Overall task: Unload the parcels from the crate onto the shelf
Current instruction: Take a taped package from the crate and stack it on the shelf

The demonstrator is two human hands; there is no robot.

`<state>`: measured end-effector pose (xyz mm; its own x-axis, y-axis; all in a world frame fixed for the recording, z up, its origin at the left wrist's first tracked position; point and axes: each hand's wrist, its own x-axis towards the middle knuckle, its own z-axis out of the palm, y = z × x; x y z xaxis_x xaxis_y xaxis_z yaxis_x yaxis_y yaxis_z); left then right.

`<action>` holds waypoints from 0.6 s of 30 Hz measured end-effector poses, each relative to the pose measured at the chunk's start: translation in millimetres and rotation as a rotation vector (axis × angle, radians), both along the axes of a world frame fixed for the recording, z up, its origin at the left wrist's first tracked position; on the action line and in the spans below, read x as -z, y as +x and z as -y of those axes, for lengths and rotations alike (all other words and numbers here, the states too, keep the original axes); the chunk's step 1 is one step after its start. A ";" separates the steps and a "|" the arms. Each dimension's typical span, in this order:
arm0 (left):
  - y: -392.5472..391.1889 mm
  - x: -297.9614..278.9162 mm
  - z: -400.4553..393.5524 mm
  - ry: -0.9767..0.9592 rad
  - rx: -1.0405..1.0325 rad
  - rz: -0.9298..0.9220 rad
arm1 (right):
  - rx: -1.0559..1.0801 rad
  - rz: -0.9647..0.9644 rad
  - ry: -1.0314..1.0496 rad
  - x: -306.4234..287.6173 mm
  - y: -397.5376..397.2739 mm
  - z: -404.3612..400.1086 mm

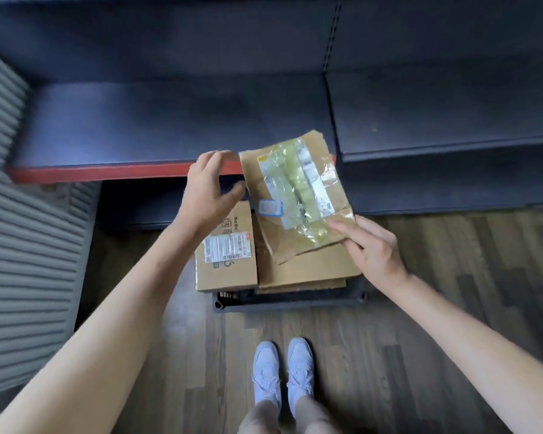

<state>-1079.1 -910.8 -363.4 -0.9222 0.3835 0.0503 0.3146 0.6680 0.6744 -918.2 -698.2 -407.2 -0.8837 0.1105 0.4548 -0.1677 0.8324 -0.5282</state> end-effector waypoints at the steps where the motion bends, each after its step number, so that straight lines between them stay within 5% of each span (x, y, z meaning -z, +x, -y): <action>1: -1.0 -19.5 2.0 0.008 0.014 -0.022 | -0.019 -0.033 0.025 -19.1 -0.2 0.3; 8: 0.8 -137.1 21.1 0.011 0.217 0.012 | -0.191 -0.159 0.180 -127.6 3.4 4.9; 18: 14.6 -199.4 43.7 0.219 0.064 0.111 | -0.244 -0.193 0.255 -199.9 -2.8 8.1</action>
